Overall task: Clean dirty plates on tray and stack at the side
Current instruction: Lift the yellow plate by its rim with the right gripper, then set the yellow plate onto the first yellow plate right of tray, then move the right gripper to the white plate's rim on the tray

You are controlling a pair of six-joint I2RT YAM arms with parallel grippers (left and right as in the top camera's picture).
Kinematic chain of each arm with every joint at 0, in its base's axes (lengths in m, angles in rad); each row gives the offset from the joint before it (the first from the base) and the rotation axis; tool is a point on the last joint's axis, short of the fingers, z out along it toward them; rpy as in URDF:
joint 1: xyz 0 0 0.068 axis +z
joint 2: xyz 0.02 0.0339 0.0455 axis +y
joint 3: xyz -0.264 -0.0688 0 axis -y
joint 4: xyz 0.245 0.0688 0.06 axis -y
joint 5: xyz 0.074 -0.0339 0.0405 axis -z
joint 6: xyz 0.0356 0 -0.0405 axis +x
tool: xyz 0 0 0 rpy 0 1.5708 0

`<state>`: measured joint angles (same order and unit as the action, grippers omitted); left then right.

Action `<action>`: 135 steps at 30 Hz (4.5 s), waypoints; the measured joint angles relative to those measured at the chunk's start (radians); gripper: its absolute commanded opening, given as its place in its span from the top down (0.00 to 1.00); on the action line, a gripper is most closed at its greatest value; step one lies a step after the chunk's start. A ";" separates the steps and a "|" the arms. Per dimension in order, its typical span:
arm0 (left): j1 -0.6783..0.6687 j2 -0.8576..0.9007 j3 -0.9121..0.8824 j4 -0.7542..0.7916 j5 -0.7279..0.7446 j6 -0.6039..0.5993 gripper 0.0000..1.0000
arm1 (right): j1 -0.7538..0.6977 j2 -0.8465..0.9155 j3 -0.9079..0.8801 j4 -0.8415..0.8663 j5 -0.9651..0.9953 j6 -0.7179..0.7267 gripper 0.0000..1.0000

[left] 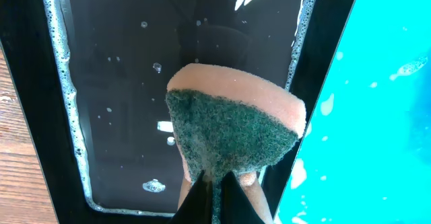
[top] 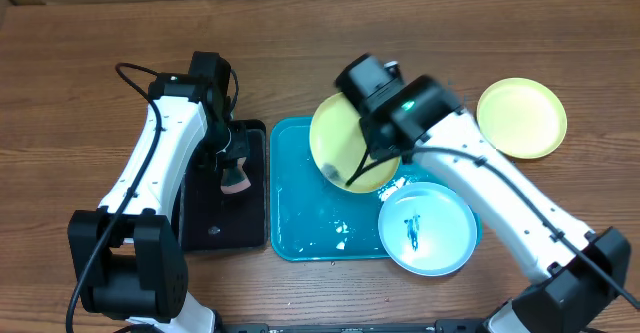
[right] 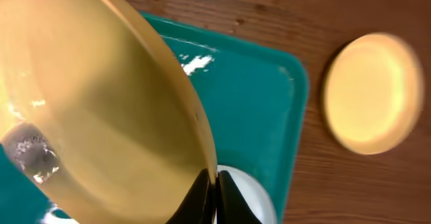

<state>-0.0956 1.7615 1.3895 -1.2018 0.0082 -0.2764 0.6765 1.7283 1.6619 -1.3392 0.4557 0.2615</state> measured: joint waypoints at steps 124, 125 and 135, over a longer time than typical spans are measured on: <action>0.000 0.000 -0.002 0.008 0.000 0.018 0.96 | -1.112 0.147 -0.053 0.063 -0.606 0.078 0.37; 0.000 0.000 -0.002 0.011 0.000 0.019 0.96 | -1.094 0.123 -0.046 0.047 -0.611 0.066 0.37; 0.000 0.000 -0.002 0.015 0.001 0.023 0.96 | -0.782 -0.025 -0.024 -0.253 -0.651 0.009 0.19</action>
<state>-0.0956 1.7615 1.3880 -1.1870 0.0090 -0.2539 -0.1055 1.7035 1.6382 -1.5917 -0.1955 0.2707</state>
